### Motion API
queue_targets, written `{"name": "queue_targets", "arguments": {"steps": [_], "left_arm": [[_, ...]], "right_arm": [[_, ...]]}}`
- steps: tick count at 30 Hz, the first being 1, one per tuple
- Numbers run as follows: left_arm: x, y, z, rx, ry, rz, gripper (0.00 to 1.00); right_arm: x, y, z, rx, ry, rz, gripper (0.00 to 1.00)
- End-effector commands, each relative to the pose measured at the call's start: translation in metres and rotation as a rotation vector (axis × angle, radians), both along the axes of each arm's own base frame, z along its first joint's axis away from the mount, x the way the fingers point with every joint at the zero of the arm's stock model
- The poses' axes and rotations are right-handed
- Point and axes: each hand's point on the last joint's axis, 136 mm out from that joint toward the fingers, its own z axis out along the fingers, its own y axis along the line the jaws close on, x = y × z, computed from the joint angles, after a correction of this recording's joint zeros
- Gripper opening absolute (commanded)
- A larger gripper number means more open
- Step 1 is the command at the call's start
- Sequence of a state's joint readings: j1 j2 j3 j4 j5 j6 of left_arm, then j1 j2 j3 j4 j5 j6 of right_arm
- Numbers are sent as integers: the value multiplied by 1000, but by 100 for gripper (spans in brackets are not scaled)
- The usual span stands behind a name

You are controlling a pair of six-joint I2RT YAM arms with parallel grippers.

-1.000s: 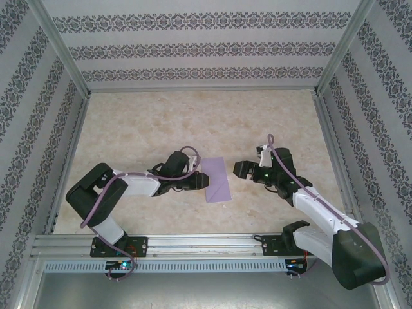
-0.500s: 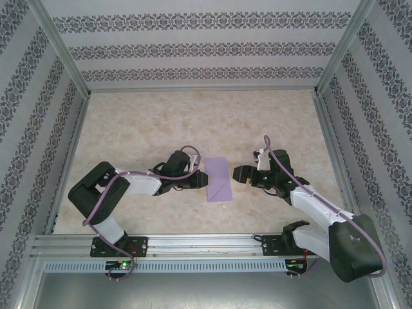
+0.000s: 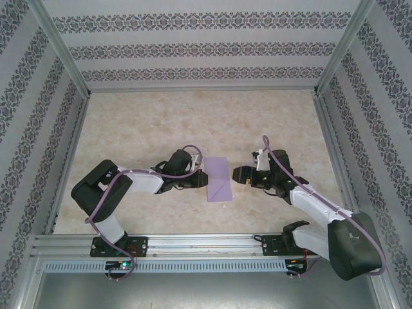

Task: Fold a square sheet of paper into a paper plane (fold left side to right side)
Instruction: Turn over the paper at the center of the table.

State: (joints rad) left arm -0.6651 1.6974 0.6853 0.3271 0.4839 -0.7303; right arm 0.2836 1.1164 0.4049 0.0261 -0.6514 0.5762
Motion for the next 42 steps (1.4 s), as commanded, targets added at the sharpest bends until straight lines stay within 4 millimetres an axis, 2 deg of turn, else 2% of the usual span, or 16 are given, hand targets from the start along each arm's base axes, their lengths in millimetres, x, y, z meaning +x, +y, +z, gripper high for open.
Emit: {"name": "queue_targets", "arguments": {"steps": [1, 5, 11, 18, 27, 30, 35, 42], "left_arm": [[10, -2, 10, -21, -48, -5, 5], [11, 0, 23, -67, -95, 22, 2], [10, 8, 38, -110, -153, 67, 1], [7, 14, 34, -117, -152, 93, 0], [6, 15, 26, -102, -137, 94, 0], [7, 16, 21, -93, -130, 97, 2], [7, 18, 22, -87, -141, 109, 21], [9, 39, 47, -24, -229, 146, 30]], "right_arm": [[1, 11, 10, 51, -7, 56, 73], [-1, 27, 10, 83, 8, 99, 70], [7, 45, -1, 102, 34, 100, 66], [20, 61, -7, 104, 34, 99, 64], [31, 72, -18, 88, 45, 90, 58], [32, 76, -20, 85, 47, 101, 53], [33, 75, -29, 66, 65, 84, 39], [39, 76, -21, 74, 35, 87, 13]]}}
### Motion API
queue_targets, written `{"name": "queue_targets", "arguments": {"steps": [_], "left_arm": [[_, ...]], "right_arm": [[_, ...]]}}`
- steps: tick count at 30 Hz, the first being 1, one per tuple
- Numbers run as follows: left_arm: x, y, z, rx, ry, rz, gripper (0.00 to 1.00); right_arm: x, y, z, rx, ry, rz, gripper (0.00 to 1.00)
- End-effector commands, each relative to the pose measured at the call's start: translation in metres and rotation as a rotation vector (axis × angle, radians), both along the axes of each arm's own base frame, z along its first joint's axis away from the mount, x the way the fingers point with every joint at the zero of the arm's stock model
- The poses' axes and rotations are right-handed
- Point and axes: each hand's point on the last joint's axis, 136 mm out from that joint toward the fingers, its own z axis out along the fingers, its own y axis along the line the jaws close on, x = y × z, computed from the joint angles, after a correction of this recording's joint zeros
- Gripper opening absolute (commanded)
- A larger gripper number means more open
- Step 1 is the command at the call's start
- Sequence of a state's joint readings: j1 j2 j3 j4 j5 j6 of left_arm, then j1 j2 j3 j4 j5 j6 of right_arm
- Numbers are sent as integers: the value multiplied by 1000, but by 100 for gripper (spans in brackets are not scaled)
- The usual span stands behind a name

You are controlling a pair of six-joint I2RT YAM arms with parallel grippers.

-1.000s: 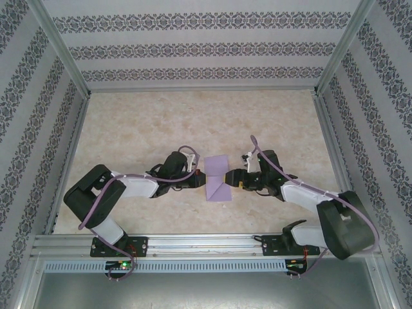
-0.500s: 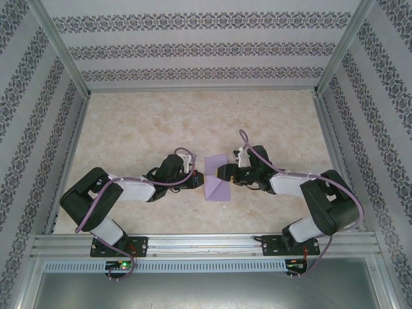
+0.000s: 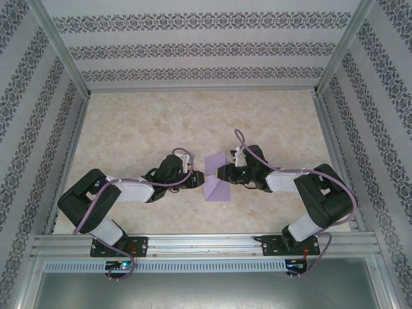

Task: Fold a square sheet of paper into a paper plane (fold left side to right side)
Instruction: Turn over the paper at the center of the table.

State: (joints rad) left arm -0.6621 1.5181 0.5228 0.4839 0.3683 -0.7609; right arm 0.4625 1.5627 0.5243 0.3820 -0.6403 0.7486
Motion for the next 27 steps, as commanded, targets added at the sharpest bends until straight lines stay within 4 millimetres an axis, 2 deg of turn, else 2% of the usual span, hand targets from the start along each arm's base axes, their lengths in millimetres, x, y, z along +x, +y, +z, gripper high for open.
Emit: {"name": "queue_targets", "arguments": {"steps": [1, 3, 5, 8, 11, 17, 19, 22, 25, 27], "left_arm": [[7, 20, 22, 47, -87, 51, 33], [6, 30, 35, 70, -124, 75, 36], [5, 41, 51, 86, -171, 101, 41], [1, 58, 81, 82, -256, 145, 53], [-6, 69, 112, 35, -334, 171, 68], [-31, 65, 198, -215, -516, 101, 95], [-41, 60, 226, -305, -569, 55, 98], [-54, 48, 257, -389, -596, -40, 98], [-58, 33, 274, -451, -572, -127, 96], [-57, 23, 279, -491, -551, -164, 95]], "right_arm": [[12, 7, 19, 26, -81, 12, 9], [17, 7, 31, 41, -118, 17, 1], [21, 7, 46, 62, -165, 23, 0], [26, 5, 79, 110, -269, 37, 0], [30, -1, 120, 178, -386, 46, 0], [26, -11, 212, 341, -639, 61, 0], [20, -12, 239, 394, -703, 77, 0], [11, -12, 275, 482, -787, 98, 0], [4, -10, 296, 556, -823, 118, 0], [-1, -5, 304, 585, -830, 136, 0]]}}
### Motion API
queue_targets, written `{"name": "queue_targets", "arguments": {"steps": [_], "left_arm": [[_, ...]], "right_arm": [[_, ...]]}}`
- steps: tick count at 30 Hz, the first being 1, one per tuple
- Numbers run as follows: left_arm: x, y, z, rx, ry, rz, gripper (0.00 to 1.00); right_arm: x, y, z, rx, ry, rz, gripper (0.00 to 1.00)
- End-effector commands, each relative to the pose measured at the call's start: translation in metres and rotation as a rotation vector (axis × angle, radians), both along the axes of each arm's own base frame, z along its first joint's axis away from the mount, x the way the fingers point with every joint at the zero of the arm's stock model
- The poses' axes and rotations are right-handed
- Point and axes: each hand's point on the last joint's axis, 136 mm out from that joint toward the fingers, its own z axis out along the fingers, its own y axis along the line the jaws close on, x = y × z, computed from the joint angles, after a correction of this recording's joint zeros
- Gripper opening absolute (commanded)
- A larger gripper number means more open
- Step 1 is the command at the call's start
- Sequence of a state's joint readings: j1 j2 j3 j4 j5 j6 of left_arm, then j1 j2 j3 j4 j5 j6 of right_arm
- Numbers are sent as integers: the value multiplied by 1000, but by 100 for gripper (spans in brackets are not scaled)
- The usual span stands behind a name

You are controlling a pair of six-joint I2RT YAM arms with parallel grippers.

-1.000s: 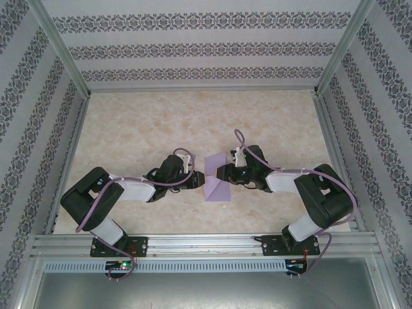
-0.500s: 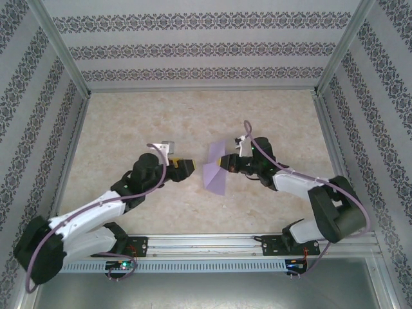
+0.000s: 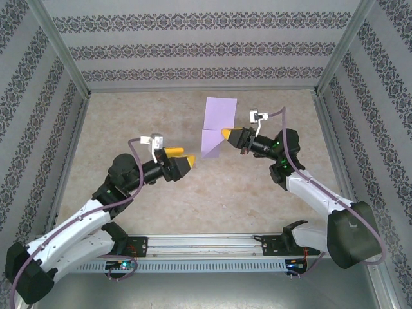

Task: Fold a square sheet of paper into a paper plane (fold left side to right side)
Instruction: Turn over the paper at the center of the table.

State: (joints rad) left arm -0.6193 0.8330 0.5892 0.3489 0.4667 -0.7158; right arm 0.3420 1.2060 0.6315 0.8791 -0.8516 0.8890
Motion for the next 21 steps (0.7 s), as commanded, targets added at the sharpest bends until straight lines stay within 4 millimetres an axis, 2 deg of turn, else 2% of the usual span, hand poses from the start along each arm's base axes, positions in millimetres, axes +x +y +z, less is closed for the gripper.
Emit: {"name": "queue_targets", "arguments": {"steps": [1, 7, 10, 18, 21], "left_arm": [[-8, -14, 35, -107, -41, -128, 94], [10, -26, 26, -129, -3, -124, 91], [14, -31, 25, -135, 4, -134, 86], [18, -28, 22, -135, 0, -107, 61], [21, -26, 16, -134, 4, -86, 47]], "right_arm": [[-19, 9, 41, 86, -119, 85, 0], [-27, 22, 41, 98, -110, 138, 0], [-28, 25, 36, 94, -98, 147, 0], [-26, 26, 25, 87, -66, 143, 0], [-27, 26, 22, 86, -58, 144, 0]]}}
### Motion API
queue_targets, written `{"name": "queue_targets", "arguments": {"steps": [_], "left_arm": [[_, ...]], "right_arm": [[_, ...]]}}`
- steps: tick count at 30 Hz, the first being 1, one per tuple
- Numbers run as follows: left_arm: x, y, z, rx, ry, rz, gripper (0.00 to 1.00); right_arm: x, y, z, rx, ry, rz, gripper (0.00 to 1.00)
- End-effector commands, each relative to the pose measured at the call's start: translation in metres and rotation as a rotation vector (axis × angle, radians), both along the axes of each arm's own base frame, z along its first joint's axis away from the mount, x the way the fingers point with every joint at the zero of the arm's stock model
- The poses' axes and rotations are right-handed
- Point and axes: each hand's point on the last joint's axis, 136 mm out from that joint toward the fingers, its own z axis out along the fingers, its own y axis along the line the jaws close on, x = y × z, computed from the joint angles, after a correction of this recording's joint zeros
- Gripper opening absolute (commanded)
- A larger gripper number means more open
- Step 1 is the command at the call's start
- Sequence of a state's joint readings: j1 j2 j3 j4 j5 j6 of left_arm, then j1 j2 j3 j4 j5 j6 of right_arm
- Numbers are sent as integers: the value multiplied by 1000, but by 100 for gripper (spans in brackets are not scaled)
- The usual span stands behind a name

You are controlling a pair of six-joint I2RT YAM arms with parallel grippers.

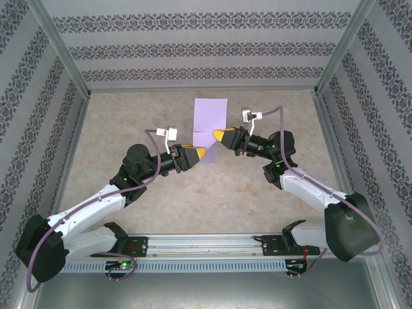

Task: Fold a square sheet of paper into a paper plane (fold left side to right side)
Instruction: Turn over the paper at the center of the table.

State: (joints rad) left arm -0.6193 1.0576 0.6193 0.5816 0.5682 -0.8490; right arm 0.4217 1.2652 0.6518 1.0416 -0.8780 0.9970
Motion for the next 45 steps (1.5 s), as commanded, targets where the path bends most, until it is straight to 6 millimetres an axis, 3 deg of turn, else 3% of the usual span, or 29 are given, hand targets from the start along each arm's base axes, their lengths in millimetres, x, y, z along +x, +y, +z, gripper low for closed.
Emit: {"name": "queue_targets", "arguments": {"steps": [1, 6, 12, 16, 19, 25, 29, 32, 33, 34, 41, 45], "left_arm": [[2, 7, 21, -55, -74, 30, 41], [3, 7, 16, -47, -63, 32, 16], [4, 7, 4, 1, -38, 36, 0], [6, 10, -17, 125, 15, 61, 0], [6, 16, -33, 238, 51, 80, 0], [3, 37, -72, 590, 138, 142, 0], [-2, 49, -94, 883, 161, 176, 0], [-5, 51, -105, 1102, 138, 202, 0], [-5, 51, -107, 1168, 134, 214, 0], [-4, 52, -109, 1241, 126, 229, 0], [3, 65, -101, 1663, 72, 473, 0], [2, 59, -119, 1756, 100, 545, 0]], "right_arm": [[-7, 1, 5, 17, -42, 18, 0], [-8, 0, 2, 14, -35, 16, 7], [-6, -10, -13, -21, -16, -27, 28], [2, -28, -37, -110, 28, -130, 42], [11, -46, -74, -307, 89, -285, 46], [17, -117, -144, -731, 211, -635, 56], [13, -152, -178, -879, 301, -755, 70], [11, -173, -202, -934, 387, -815, 89], [11, -178, -207, -936, 417, -832, 97], [11, -183, -213, -923, 454, -845, 98], [12, -206, -227, -853, 580, -926, 98], [11, -212, -233, -845, 612, -951, 98]]}}
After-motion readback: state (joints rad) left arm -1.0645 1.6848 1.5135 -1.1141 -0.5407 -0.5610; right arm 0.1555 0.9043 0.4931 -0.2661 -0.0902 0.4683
